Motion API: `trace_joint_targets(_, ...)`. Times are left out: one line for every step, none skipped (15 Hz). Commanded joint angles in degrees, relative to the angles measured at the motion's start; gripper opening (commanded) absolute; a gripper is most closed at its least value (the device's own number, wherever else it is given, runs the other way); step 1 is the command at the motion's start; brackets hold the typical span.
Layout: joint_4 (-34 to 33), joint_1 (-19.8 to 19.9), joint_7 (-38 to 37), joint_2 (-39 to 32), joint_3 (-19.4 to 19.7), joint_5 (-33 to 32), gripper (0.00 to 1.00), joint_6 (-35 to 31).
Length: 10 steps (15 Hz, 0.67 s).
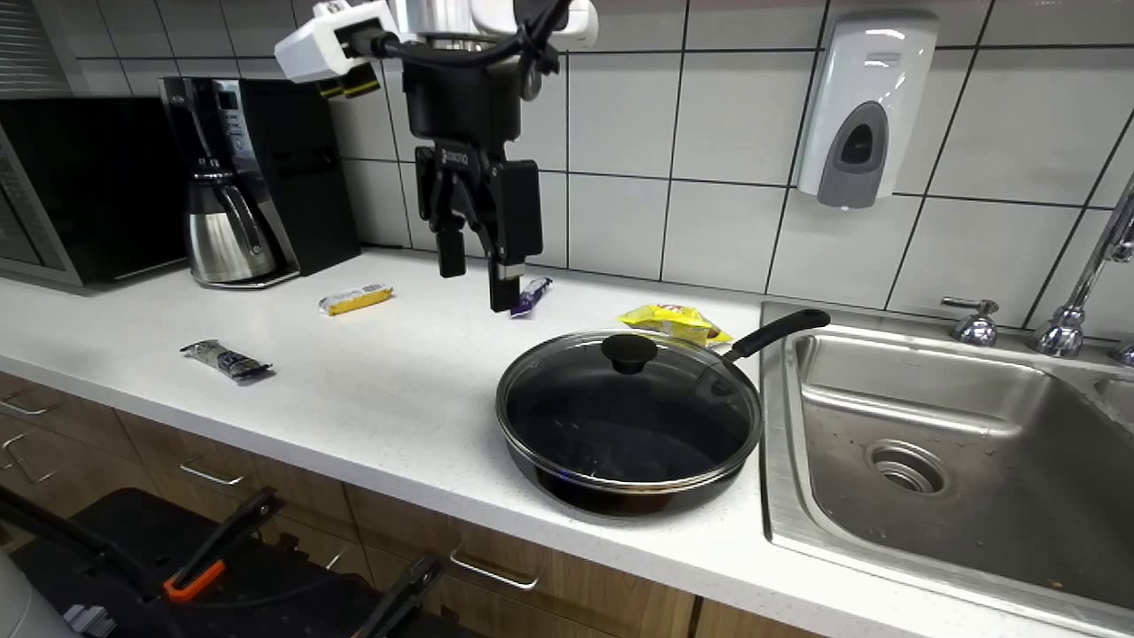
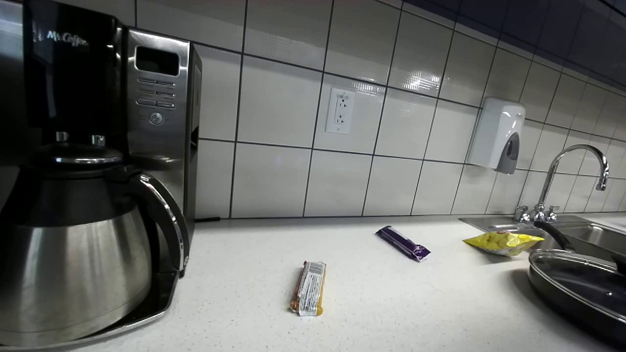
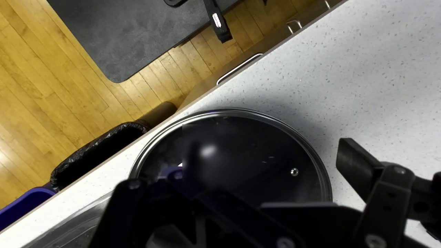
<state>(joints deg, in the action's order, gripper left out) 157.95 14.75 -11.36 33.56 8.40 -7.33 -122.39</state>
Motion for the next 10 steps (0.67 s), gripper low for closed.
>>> trace_joint_targets(-0.1, 0.6, 0.3, 0.0, -0.6, 0.4, 1.0, 0.1)
trace_joint_targets(-0.1, 0.6, 0.3, 0.0, -0.6, 0.4, 1.0, 0.1)
trace_joint_targets(-0.1, 0.6, 0.3, 0.0, -0.6, 0.4, 1.0, 0.1)
trace_joint_targets(-0.1, 0.6, 0.3, 0.0, -0.6, 0.4, 1.0, 0.1)
trace_joint_targets(-0.1, 0.6, 0.3, 0.0, -0.6, 0.4, 1.0, 0.1)
trace_joint_targets(-0.1, 0.6, 0.3, 0.0, -0.6, 0.4, 1.0, 0.1)
trace_joint_targets(0.0, 0.7, 0.6, -0.1, -0.4, 0.2, 1.0, -0.8)
trace_joint_targets(0.0, 0.9, 1.2, -0.2, 0.1, 0.0, 1.0, -2.6)
trace_joint_targets(-0.3, 1.2, 1.3, -0.5, 0.2, -0.5, 1.0, -3.6)
trace_joint_targets(-0.5, 1.4, 1.9, -0.7, 0.5, -0.8, 1.0, -5.2)
